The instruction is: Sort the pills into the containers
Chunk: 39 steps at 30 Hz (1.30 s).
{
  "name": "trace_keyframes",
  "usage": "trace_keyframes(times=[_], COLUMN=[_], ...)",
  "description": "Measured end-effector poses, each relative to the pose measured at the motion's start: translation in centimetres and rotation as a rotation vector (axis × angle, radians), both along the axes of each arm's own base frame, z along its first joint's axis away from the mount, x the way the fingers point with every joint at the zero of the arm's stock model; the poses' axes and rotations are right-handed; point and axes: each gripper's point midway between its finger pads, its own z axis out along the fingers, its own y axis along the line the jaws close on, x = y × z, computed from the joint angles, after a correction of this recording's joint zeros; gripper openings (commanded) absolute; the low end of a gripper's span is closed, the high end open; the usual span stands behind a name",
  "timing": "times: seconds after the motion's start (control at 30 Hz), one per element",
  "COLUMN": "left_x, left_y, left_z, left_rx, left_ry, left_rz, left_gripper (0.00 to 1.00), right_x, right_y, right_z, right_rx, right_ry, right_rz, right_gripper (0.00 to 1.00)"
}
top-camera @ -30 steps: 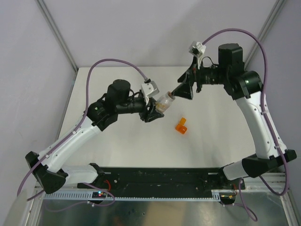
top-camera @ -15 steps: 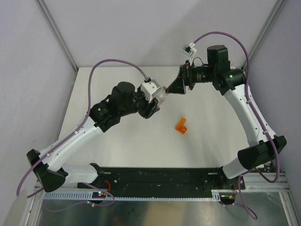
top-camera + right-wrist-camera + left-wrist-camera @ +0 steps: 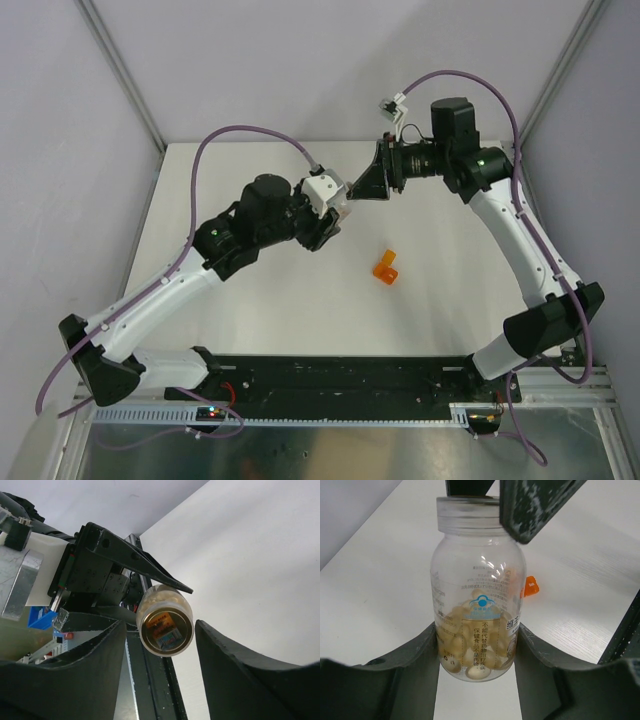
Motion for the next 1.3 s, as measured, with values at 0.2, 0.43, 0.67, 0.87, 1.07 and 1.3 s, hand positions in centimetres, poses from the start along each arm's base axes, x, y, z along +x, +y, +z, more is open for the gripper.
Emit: trace_keyframes(times=[0.2,0.43,0.67,0.87,1.07,1.3], left_x=[0.0,-0.2,-1.7,-6.1,-9.9,-10.1], left_y=[-0.2,-0.3,-0.9,-2.3,-2.5,-2.5], left_z=[0.3,0.2,0.4,2.0,3.2,3.3], left_rx=[-0.004,-0.005,-0.085,-0.216,-0.276,-0.282], left_ry=[-0.004,0.002,0.098,0.223,0.302,0.314], left_rz=[-0.005,-0.015,-0.153,-0.43,-0.632,-0.629], left_gripper=[0.0,0.0,0.0,0.0,0.0,0.0], right_x=[0.1,0.1,-1.5,-5.9,-9.9,-10.5], right_y=[0.4,0.4,-0.3,-1.0,-1.2,-1.5], right_z=[-0.4,-0.7,-0.2,1.7,3.0,2.5], right_rx=[-0.004,-0.009,-0.023,-0.033,-0.08,-0.146], right_ry=[0.006,-0.015,-0.156,-0.366,-0.545,-0.6], right_rz=[0.01,0.024,0.092,0.206,0.29,0.29], right_gripper=[0.44,0.16,0.1,0.2,0.58,0.84])
